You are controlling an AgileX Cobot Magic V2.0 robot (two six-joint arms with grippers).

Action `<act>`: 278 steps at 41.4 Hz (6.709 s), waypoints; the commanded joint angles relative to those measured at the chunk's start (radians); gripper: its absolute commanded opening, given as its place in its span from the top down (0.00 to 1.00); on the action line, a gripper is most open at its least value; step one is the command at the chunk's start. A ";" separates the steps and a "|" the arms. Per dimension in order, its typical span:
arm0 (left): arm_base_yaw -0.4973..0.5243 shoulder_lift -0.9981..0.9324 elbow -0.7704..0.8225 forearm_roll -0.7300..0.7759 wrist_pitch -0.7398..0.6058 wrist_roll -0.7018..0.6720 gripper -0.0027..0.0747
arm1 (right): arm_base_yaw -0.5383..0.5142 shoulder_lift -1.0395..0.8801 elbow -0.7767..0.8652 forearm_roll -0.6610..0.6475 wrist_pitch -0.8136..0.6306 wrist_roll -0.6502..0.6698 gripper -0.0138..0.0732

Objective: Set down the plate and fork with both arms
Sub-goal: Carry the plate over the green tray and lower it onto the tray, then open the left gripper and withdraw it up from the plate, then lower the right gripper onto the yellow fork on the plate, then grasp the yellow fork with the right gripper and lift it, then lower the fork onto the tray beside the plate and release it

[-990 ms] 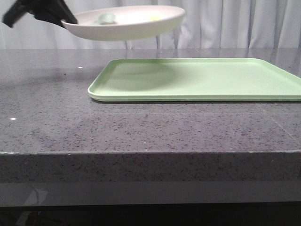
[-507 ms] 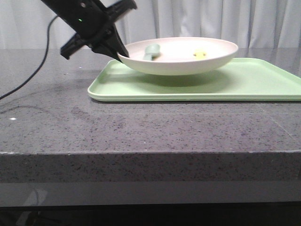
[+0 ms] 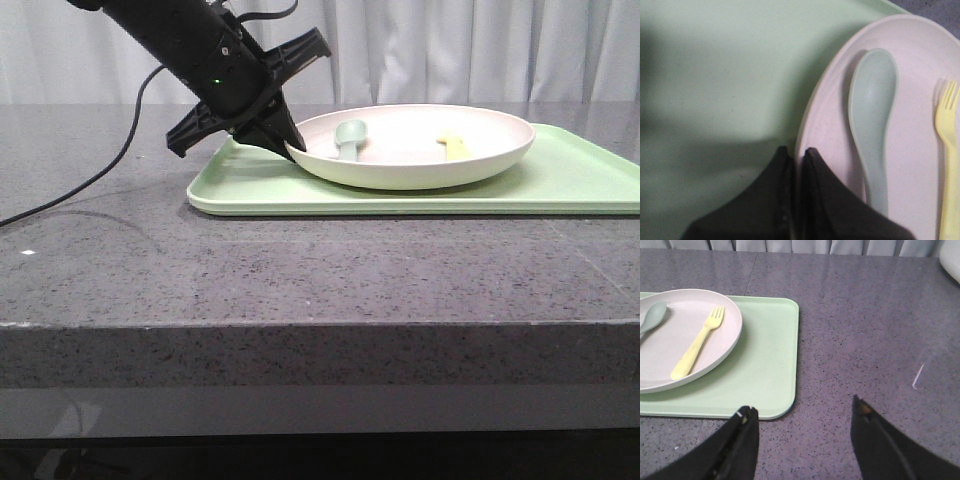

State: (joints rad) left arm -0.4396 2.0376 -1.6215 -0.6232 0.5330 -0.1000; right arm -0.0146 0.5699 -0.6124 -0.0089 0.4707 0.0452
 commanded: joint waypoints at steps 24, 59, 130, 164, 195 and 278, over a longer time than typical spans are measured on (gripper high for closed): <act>-0.005 -0.257 -0.038 0.267 0.062 -0.014 0.57 | -0.001 0.007 -0.036 -0.013 -0.072 -0.008 0.34; -0.005 -1.109 0.575 0.561 0.232 0.109 0.57 | -0.001 0.007 -0.036 -0.013 -0.071 -0.008 0.34; -0.005 -1.365 0.793 0.561 0.233 0.109 0.57 | 0.420 0.764 -0.726 0.009 0.475 -0.001 0.44; -0.005 -1.365 0.793 0.561 0.233 0.109 0.57 | 0.309 1.299 -1.262 0.009 0.654 0.259 0.46; -0.005 -1.365 0.793 0.561 0.233 0.109 0.57 | 0.298 1.462 -1.417 0.014 0.683 0.301 0.46; -0.005 -1.365 0.793 0.561 0.233 0.109 0.57 | 0.033 1.400 -1.415 0.128 0.859 0.097 0.73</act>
State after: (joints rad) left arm -0.4396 0.6739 -0.8010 -0.0571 0.8338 0.0054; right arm 0.0368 2.0015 -2.0044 0.0650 1.2441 0.2010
